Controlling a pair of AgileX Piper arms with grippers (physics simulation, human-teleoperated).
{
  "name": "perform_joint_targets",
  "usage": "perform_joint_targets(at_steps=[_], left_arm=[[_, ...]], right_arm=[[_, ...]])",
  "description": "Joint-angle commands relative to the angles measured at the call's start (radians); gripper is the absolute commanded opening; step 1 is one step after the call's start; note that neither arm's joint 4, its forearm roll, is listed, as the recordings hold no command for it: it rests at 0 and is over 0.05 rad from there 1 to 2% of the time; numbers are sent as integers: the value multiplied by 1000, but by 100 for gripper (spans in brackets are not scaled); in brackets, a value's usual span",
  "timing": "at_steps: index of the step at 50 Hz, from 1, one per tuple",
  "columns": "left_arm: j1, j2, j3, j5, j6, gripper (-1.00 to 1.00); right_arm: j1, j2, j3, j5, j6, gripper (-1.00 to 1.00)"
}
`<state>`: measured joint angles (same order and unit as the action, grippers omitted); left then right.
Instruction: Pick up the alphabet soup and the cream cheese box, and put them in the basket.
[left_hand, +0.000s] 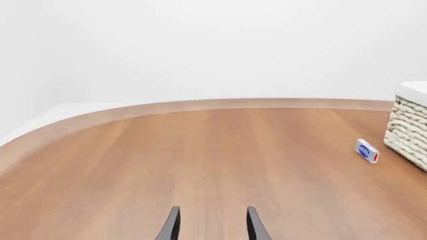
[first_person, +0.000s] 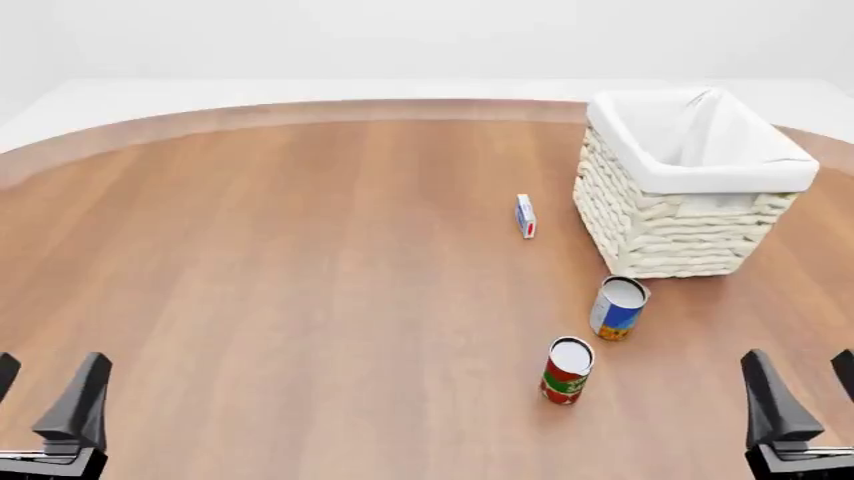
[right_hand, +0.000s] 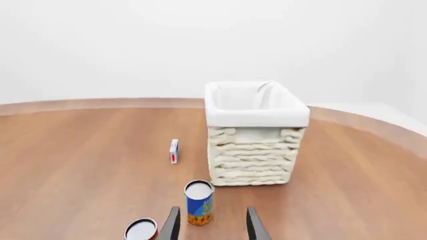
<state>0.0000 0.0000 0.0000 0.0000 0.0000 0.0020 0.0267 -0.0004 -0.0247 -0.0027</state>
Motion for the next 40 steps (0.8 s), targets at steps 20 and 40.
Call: perform_joint_targets(at_steps=[20,40], left_arm=[[0,0,0,0,0,100],[0,0,0,0,0,100]], right_arm=[[25,153,-1,-115,-63,100],[90,307,-8,-240,-112,100]])
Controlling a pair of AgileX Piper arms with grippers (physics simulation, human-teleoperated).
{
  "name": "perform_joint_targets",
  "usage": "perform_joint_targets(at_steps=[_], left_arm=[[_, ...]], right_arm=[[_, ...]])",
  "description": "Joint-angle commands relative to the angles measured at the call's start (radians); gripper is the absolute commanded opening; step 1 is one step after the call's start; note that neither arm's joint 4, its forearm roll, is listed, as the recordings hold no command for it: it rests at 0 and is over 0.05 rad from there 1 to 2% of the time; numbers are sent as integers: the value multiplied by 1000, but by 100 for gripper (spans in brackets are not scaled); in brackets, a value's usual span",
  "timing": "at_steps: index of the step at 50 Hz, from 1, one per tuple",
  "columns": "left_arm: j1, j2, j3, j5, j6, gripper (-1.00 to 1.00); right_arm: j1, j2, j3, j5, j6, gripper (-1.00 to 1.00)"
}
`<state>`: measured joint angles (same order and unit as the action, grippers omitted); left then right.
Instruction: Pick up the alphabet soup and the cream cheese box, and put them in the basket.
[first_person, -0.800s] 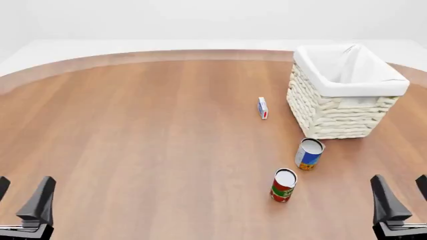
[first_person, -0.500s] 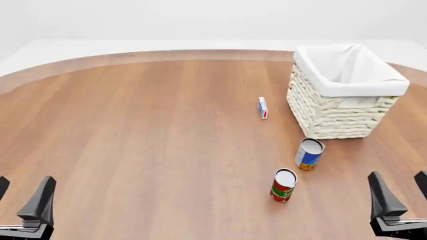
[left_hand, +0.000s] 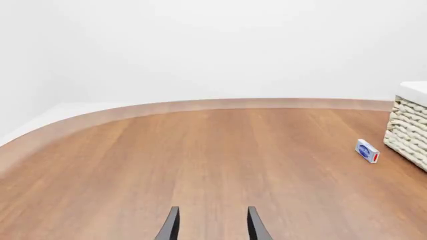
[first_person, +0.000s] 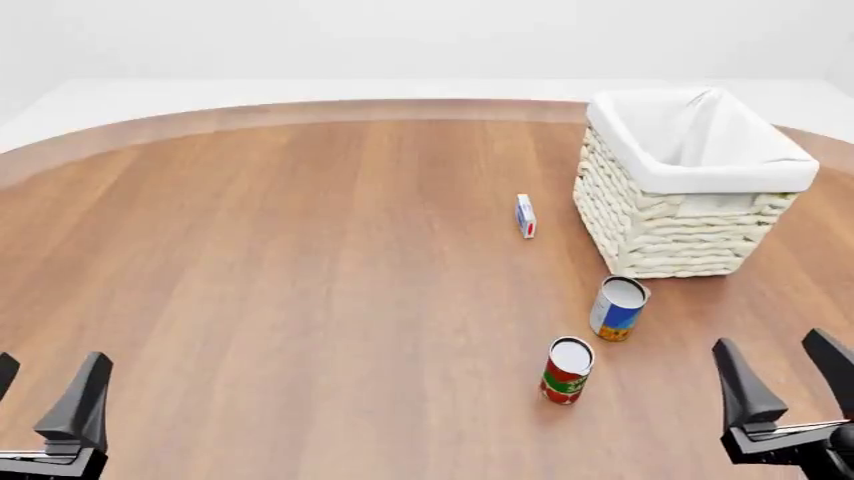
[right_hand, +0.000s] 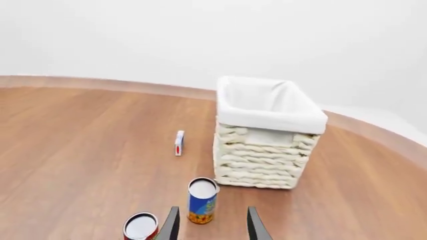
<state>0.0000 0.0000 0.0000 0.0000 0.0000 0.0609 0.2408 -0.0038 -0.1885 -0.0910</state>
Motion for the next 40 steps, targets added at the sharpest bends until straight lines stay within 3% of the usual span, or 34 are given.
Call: perform_joint_targets(at_steps=[1,14,17,19,22,24,40], left_arm=[[0,0,0,0,0,100],[0,0,0,0,0,100],[0,0,0,0,0,100],[0,0,0,0,0,100],[0,0,0,0,0,100],[0,0,0,0,0,100],[0,0,0,0,0,100]], right_arm=[[34,108,-6,-86,-25,100],[41,308,-32,-234,-32,100],[43,374,-29,-294,-37,100],[-7,383,-16,-333,-57,100],[7,464,-14,-397,-54,100],[15,496,-6,-438,-81,100],[8,787,-28,-672,-67,100]])
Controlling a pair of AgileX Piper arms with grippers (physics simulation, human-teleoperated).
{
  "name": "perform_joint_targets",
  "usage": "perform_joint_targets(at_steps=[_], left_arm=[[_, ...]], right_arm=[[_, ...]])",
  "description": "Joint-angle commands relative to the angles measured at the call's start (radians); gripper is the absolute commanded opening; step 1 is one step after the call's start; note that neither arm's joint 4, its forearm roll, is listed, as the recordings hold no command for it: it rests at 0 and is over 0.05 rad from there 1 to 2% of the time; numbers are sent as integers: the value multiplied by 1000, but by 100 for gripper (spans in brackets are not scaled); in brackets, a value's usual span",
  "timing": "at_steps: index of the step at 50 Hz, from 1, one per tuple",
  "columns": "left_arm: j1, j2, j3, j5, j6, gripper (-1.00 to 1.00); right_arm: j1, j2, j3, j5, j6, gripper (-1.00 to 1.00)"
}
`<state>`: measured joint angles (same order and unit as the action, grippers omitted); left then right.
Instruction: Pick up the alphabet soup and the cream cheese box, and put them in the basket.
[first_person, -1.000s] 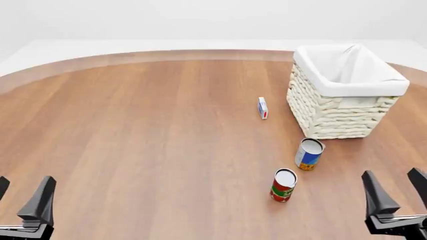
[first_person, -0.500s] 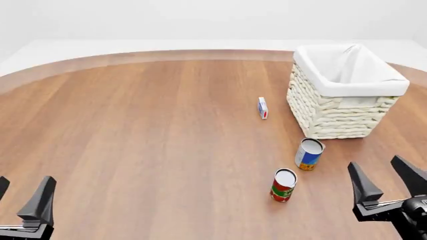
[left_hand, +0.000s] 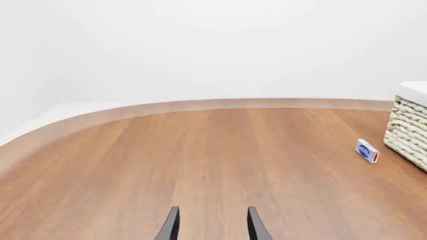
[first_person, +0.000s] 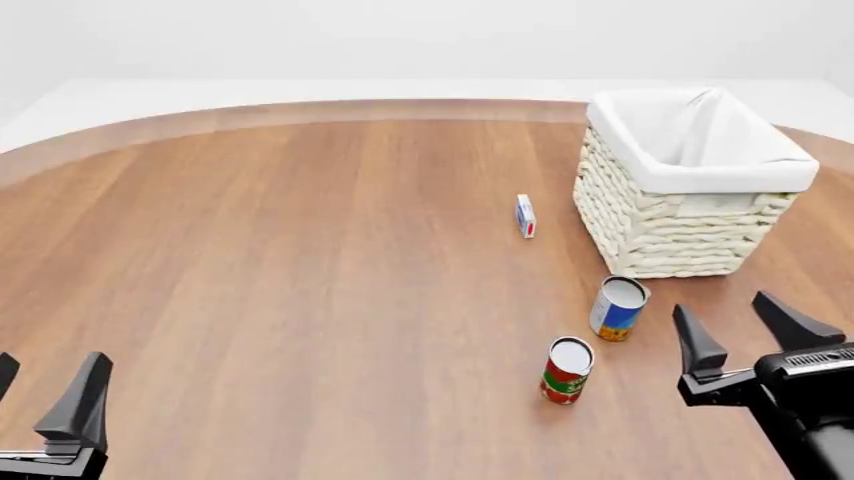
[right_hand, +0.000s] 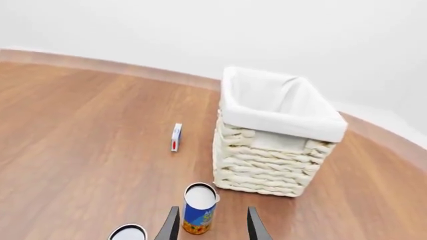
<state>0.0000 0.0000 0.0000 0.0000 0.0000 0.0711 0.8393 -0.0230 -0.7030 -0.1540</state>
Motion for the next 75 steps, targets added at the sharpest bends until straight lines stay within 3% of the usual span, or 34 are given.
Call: perform_joint_targets(at_steps=[1,11,49,54,55,75], left_arm=[[0,0,0,0,0,100],[0,0,0,0,0,100],[0,0,0,0,0,100],[0,0,0,0,0,100],[0,0,0,0,0,100],[0,0,0,0,0,100]], right_arm=[[-2,213,-12,-176,-4,100],[4,359,-39,-271,-8,100],[21,646,-135,-387,-42,100],[19,686,-149,-400,-38,100],[20,697,-163,-386,-14,100],[25,807,-190,-424,-19,100]])
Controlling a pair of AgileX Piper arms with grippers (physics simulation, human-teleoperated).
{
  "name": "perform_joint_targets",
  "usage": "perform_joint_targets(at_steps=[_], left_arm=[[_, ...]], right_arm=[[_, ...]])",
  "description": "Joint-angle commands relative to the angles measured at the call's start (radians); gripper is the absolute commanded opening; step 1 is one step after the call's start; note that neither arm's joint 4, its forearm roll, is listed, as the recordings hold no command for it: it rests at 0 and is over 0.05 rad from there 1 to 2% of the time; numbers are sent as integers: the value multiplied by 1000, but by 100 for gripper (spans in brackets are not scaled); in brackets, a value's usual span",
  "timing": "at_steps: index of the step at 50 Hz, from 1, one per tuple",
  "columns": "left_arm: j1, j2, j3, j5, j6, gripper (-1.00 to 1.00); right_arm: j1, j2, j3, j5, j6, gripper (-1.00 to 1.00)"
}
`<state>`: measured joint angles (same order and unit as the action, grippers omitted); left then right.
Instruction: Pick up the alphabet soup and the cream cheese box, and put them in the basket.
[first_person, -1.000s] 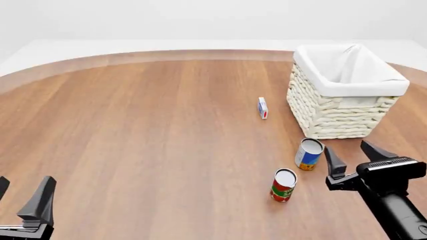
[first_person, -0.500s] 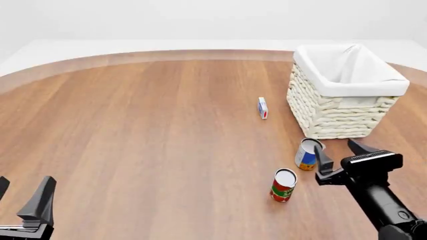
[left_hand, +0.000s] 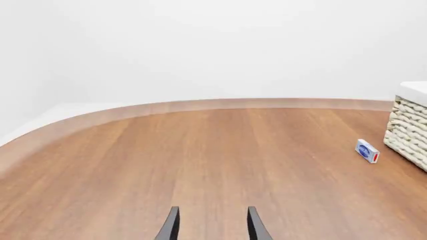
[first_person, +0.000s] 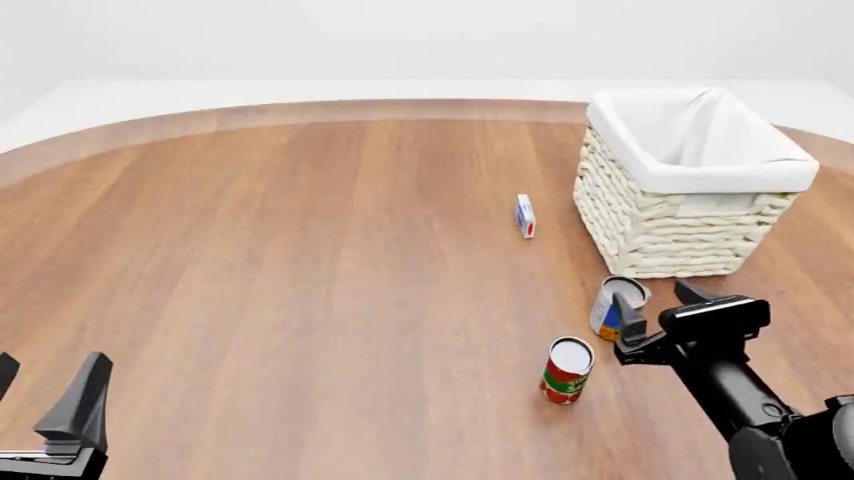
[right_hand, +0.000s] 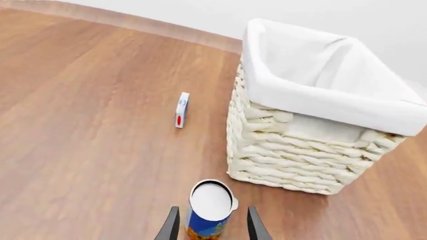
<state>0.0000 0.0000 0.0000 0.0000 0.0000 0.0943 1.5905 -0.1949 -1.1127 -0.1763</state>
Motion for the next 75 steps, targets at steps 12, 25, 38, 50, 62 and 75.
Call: perform_joint_targets(at_steps=[12,25,38,50,62,75], left_arm=[[0,0,0,0,0,100],[0,0,0,0,0,100],[0,0,0,0,0,100],[0,0,0,0,0,100],[0,0,0,0,0,100],[0,0,0,0,0,100]], right_arm=[[2,115,-41,-29,6,100],[-3,170,-63,-47,6,100],[-6,237,-97,-59,4,100],[-14,283,-116,-65,-1,100],[-15,324,-132,-67,-5,100],[-11,362,-150,-65,-8,100]])
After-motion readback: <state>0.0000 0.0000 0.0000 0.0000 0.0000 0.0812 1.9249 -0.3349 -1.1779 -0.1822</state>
